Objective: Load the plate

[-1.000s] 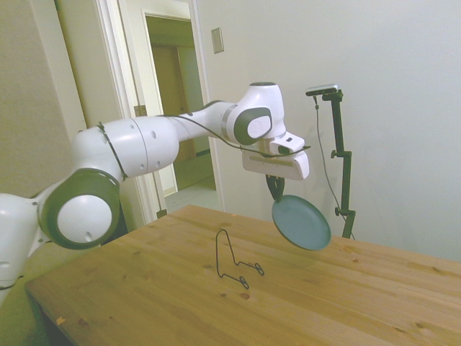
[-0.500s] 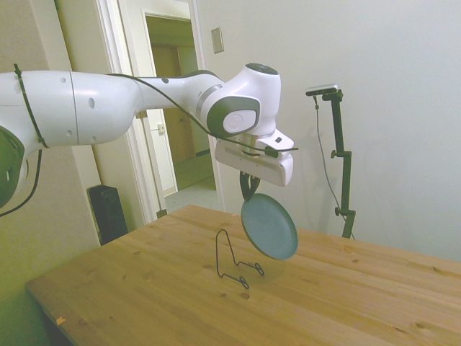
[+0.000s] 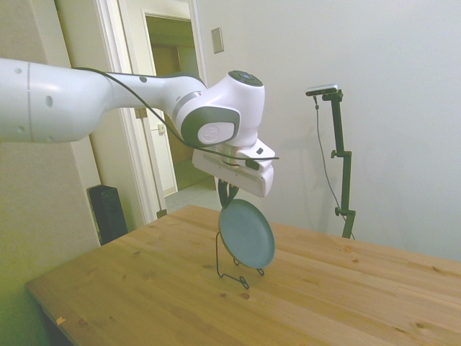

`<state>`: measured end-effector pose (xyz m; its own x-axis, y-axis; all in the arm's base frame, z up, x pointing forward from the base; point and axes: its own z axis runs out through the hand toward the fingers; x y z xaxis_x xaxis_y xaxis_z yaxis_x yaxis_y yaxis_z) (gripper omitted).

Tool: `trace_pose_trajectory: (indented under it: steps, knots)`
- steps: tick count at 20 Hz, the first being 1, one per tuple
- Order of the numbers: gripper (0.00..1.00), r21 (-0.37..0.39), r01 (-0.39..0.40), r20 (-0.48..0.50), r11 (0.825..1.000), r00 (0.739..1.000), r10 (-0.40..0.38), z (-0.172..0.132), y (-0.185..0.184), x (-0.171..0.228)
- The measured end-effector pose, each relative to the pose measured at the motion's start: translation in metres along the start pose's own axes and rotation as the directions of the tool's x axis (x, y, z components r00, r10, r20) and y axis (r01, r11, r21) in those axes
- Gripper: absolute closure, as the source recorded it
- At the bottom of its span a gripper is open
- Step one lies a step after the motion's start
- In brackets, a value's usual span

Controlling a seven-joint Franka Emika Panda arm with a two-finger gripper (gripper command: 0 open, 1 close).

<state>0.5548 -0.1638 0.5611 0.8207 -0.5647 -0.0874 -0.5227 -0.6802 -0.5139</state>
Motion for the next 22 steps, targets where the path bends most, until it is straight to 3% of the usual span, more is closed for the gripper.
trace_pose_trajectory:
  steps: [11, 22]
  knots:
    - [1.00, 0.134, 0.103, 0.050, 0.986, 0.993, -0.110, -0.005, 0.018, -0.009]
    - [1.00, 0.158, 0.081, 0.072, 0.984, 0.993, -0.093, 0.008, 0.029, -0.007]
